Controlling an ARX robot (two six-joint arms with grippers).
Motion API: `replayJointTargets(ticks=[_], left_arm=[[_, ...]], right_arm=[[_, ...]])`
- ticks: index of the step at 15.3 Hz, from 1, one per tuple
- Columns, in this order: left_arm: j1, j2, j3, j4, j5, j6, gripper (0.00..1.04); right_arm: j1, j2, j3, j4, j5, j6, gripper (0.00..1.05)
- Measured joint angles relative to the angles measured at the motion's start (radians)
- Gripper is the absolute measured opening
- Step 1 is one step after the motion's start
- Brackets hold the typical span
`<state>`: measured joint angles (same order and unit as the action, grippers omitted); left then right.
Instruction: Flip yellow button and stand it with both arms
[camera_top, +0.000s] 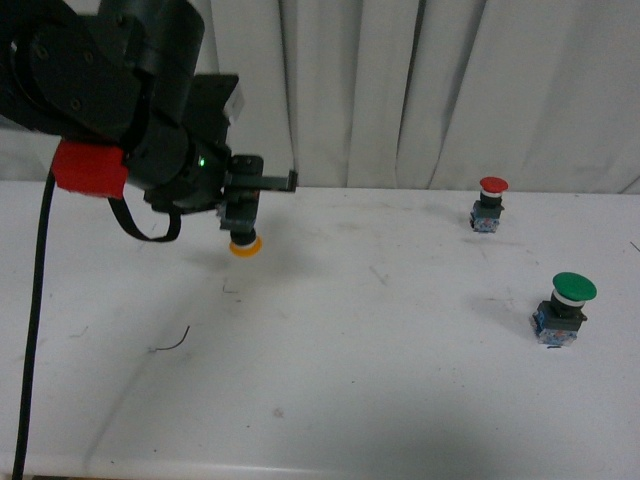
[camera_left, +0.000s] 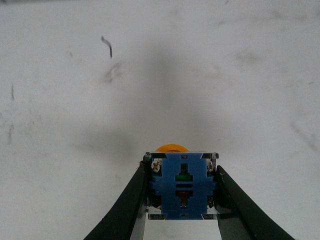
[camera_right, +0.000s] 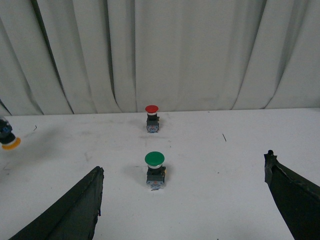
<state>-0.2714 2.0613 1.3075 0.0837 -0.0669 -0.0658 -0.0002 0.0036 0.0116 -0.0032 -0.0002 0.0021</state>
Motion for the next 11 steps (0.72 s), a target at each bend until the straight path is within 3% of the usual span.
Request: replayJointTargets(ticks=[2, 3, 7, 11], left_arm=[[-0.111, -0.459, -0.388, 0.117, 0.011, 0.050, 0.31], [-0.122, -0.714, -0.499, 0.109, -0.002, 0.058, 0.31], [-0.083, -0.866, -0.611, 0.208, 0.096, -0.005, 0.30], [0.004, -0.863, -0.729, 0.382, 0.340, -0.212, 0.30]], right_arm=[[0.000, 0.000, 0.000, 0.000, 0.000, 0.000, 0.98], [0.000, 0.000, 0.000, 0.000, 0.000, 0.000, 0.98], [0.000, 0.000, 0.000, 0.000, 0.000, 0.000, 0.98], [0.000, 0.000, 0.000, 0.000, 0.000, 0.000, 0.98]])
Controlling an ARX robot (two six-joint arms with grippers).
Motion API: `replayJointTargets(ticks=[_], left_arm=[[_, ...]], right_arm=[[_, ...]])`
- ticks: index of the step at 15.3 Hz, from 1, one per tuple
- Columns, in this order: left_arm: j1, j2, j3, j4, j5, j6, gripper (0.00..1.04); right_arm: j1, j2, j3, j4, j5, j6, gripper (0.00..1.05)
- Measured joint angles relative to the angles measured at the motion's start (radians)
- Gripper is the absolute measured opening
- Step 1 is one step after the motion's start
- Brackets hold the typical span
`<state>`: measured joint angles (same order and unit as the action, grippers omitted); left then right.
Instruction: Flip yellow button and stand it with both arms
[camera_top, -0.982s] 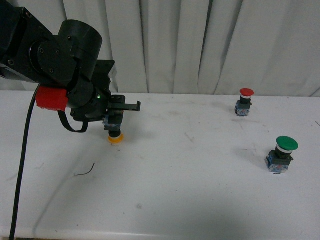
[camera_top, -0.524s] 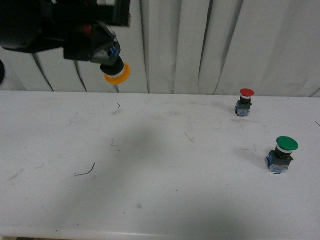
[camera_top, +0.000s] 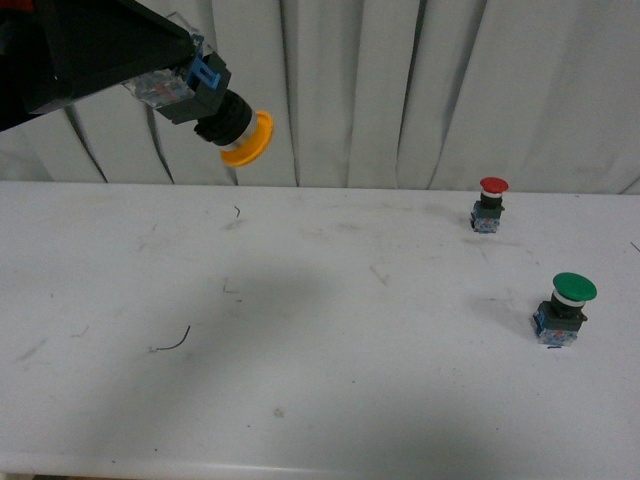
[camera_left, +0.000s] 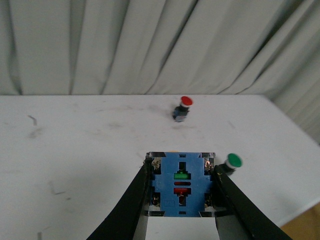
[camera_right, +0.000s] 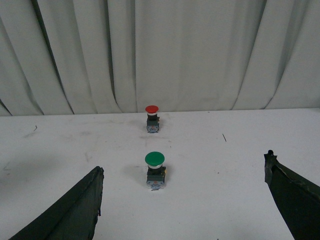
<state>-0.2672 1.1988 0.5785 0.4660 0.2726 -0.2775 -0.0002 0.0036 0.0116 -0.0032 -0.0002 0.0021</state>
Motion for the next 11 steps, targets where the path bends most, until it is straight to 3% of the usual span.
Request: replayJointTargets(ticks=[2, 5, 7, 11], left_arm=[[0.039, 0.031, -0.031, 0.150, 0.104, -0.122, 0.30], [0.094, 0.198, -0.129, 0.592, 0.278, -0.473, 0.30], [0.087, 0.288, -0.184, 0.789, 0.296, -0.625, 0.30], [0.074, 0.478, -0.224, 0.809, 0.257, -0.888, 0.30]], right_arm=[[0.000, 0.000, 0.000, 0.000, 0.000, 0.000, 0.98], [0.000, 0.000, 0.000, 0.000, 0.000, 0.000, 0.98], [0.000, 0.000, 0.000, 0.000, 0.000, 0.000, 0.98], [0.000, 0.000, 0.000, 0.000, 0.000, 0.000, 0.98]])
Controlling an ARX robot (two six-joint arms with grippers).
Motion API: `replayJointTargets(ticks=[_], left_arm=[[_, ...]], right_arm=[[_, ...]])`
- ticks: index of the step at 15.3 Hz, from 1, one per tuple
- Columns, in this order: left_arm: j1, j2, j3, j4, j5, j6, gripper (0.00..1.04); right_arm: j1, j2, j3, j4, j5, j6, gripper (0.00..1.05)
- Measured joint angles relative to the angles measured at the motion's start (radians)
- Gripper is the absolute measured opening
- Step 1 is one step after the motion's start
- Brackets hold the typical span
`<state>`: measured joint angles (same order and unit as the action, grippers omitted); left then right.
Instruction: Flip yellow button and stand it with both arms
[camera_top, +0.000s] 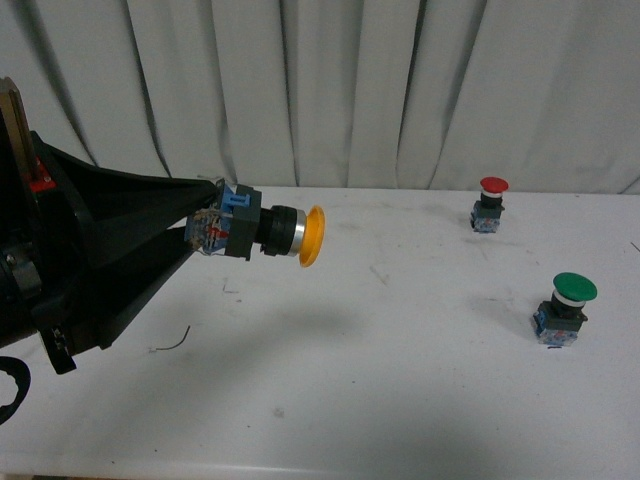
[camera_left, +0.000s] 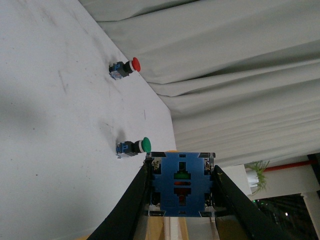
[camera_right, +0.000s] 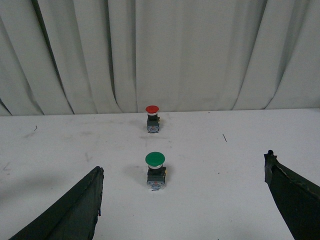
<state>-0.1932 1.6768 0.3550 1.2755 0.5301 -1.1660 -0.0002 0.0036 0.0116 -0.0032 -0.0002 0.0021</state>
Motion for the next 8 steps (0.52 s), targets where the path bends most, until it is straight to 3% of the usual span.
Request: replayJointTargets(ticks=[8], left_arm=[[-0.016, -0.138, 0.070, 0.010, -0.043, -0.067, 0.30]], right_arm=[[0.000, 0.000, 0.000, 0.000, 0.000, 0.000, 0.98]])
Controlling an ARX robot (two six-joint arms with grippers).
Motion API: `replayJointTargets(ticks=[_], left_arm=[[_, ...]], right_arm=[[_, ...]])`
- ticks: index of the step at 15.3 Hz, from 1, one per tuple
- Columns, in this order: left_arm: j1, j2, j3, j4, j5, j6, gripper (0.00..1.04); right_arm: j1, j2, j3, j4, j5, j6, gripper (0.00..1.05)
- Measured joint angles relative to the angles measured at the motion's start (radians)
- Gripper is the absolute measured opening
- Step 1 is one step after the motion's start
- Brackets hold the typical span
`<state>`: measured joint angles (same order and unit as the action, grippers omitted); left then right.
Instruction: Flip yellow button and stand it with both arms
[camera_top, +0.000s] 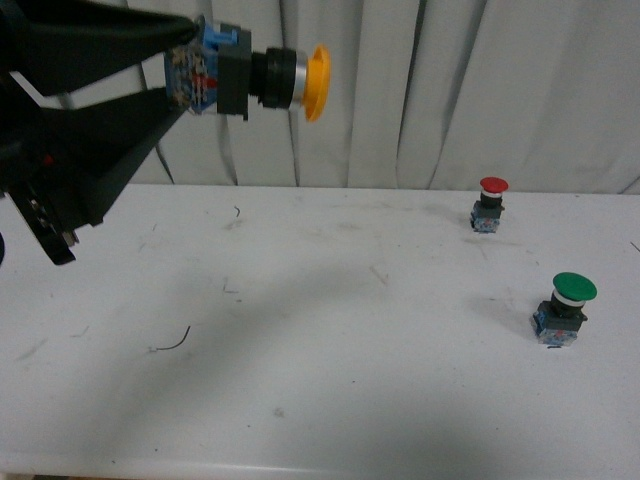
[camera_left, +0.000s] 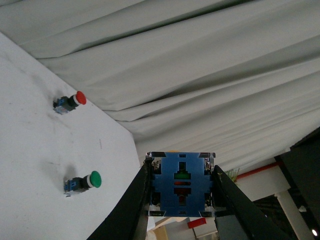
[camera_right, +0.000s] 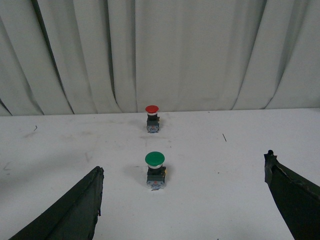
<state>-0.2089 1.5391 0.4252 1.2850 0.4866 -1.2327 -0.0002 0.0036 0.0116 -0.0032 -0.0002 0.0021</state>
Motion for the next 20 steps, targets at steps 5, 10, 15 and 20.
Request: replayJointTargets(ticks=[5, 10, 15, 20], left_arm=[[-0.014, -0.031, -0.008, -0.002, -0.020, -0.002, 0.30], [-0.050, -0.034, -0.008, -0.002, -0.039, 0.003, 0.30], [-0.068, -0.032, -0.012, -0.002, -0.050, 0.012, 0.30], [-0.055, -0.043, -0.021, -0.001, -0.042, 0.029, 0.30]], right_arm=[[0.000, 0.000, 0.000, 0.000, 0.000, 0.000, 0.98], [-0.004, 0.003, 0.001, -0.007, -0.015, -0.002, 0.98], [-0.057, 1.025, 0.227, 0.843, -0.295, -0.121, 0.98], [-0.039, 1.748, 0.763, 0.841, -0.166, -0.136, 0.98]])
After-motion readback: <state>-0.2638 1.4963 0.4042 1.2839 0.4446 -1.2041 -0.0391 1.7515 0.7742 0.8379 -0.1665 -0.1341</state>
